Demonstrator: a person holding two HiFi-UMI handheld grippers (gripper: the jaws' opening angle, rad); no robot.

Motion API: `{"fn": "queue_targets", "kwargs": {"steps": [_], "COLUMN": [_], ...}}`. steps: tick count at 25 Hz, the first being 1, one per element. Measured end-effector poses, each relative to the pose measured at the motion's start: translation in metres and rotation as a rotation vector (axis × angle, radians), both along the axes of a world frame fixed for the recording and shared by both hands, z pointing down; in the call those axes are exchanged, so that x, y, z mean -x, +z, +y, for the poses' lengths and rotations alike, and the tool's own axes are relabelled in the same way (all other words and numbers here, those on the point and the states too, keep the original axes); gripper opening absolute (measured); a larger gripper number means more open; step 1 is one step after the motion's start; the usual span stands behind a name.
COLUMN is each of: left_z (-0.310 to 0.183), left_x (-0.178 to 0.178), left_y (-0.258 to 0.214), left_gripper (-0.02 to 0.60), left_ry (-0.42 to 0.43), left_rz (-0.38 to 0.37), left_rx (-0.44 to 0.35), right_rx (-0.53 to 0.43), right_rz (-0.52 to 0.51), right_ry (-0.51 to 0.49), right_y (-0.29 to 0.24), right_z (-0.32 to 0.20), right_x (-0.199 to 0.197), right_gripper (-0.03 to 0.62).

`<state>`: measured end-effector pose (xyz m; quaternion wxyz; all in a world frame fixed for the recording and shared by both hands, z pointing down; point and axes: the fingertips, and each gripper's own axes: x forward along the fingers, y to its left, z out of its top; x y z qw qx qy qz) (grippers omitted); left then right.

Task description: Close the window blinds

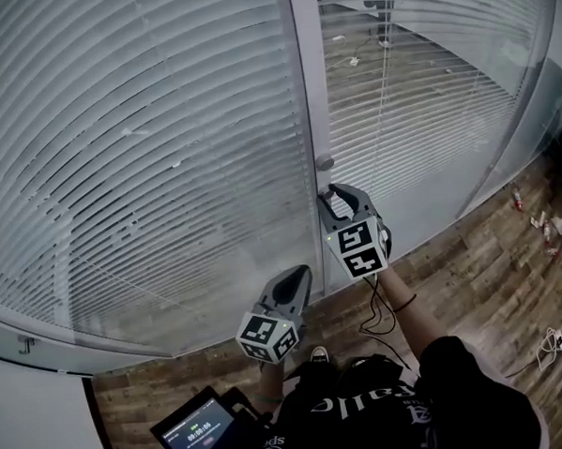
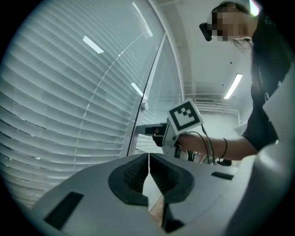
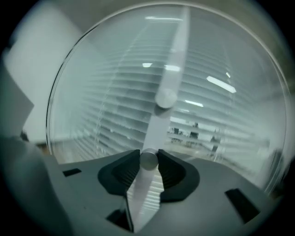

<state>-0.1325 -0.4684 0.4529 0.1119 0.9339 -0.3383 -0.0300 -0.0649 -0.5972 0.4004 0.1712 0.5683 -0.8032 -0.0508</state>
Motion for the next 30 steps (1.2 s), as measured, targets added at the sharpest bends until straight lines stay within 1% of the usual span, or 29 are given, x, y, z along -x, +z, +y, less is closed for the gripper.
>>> {"fn": "queue_targets", "kwargs": {"steps": [1,3,4,5,6,7,8,9,11,14,15,16,17,18,19,20,21,22,25,26,27,28,29,30], "left_z": [-0.003,-0.008,-0.010,-0.011,-0.012,-0.012,-0.012,-0.011,-0.011,-0.012,-0.013,-0.013,-0.014,-0.014,-0.015,-0.016,-0.018,-0.019,-0.019,-0.019,-0.019,-0.019,-0.019,-0.018], "left_x": [0.001,0.002,0.001,-0.001,-0.005,-0.009,-0.013,-0.015,-0.019,-0.018,-0.018,-0.017,-0.018,-0.018,-0.019,-0.020,-0.020,-0.019,-0.020,-0.023,-0.026,-0.028,-0.029,-0.030], "left_y": [-0.001,-0.002,-0.002,-0.002,-0.001,0.000,0.000,0.001,0.003,0.004,0.005,0.005,0.006,0.006,0.006,0.006,0.006,0.006,0.005,0.005,0.005,0.005,0.005,0.005], "left_gripper": [0.004,0.003,0.003,0.003,0.003,0.003,0.003,0.003,0.003,0.003,0.003,0.004,0.003,0.003,0.003,0.003,0.004,0.005,0.004,0.004,0.003,0.003,0.003,0.005], "left_ry": [-0.001,-0.002,-0.003,-0.002,-0.001,0.001,0.005,0.009,0.017,0.018,0.015,0.012,0.008,0.003,-0.002,-0.007,-0.011,-0.014,-0.011,-0.007,-0.004,0.001,0.005,0.011], "left_rz": [0.001,0.004,0.005,0.005,0.005,0.005,0.004,0.004,0.000,-0.007,-0.008,-0.009,-0.009,-0.009,-0.008,-0.007,-0.006,-0.006,-0.008,-0.009,-0.010,-0.010,-0.010,-0.011], "left_rx": [-0.001,-0.002,-0.002,0.000,0.003,0.007,0.011,0.014,0.018,0.021,0.022,0.024,0.025,0.027,0.027,0.026,0.025,0.024,0.023,0.024,0.025,0.027,0.027,0.027], "right_rx": [0.067,0.228,0.300,0.344,0.350,0.322,0.268,0.202,0.078,-0.074,-0.122,-0.159,-0.177,-0.169,-0.139,-0.089,-0.027,0.045,0.283,0.344,0.377,0.375,0.340,0.281], "right_rz": [-0.228,-0.776,-1.022,-1.191,-1.258,-1.218,-1.096,-0.926,-0.548,-0.007,0.156,0.283,0.353,0.352,0.279,0.142,-0.040,-0.251,-0.923,-1.099,-1.205,-1.219,-1.141,-0.996], "right_ry": [0.012,0.011,-0.006,-0.030,-0.054,-0.069,-0.069,-0.058,-0.034,-0.020,-0.009,0.001,0.009,0.016,0.022,0.028,0.031,0.029,-0.013,-0.035,-0.058,-0.078,-0.088,-0.086], "right_y": [0.001,0.002,0.001,0.000,-0.001,-0.003,-0.004,-0.006,-0.009,-0.011,-0.011,-0.011,-0.010,-0.009,-0.009,-0.008,-0.007,-0.006,-0.003,-0.002,-0.003,-0.003,-0.004,-0.006], "right_z": [-0.002,-0.005,-0.006,-0.007,-0.007,-0.006,-0.004,-0.002,0.004,0.009,0.009,0.008,0.008,0.008,0.007,0.005,0.003,0.000,-0.005,-0.006,-0.006,-0.007,-0.006,-0.006], "right_x": [-0.004,-0.010,-0.013,-0.015,-0.017,-0.019,-0.020,-0.020,-0.016,-0.001,0.003,0.005,0.006,0.004,0.001,-0.004,-0.009,-0.014,-0.024,-0.026,-0.027,-0.027,-0.024,-0.021], "right_gripper": [0.124,0.123,0.123,0.123,0.123,0.124,0.124,0.123,0.125,0.132,0.132,0.130,0.130,0.130,0.130,0.130,0.130,0.130,0.129,0.129,0.129,0.129,0.130,0.130]}}
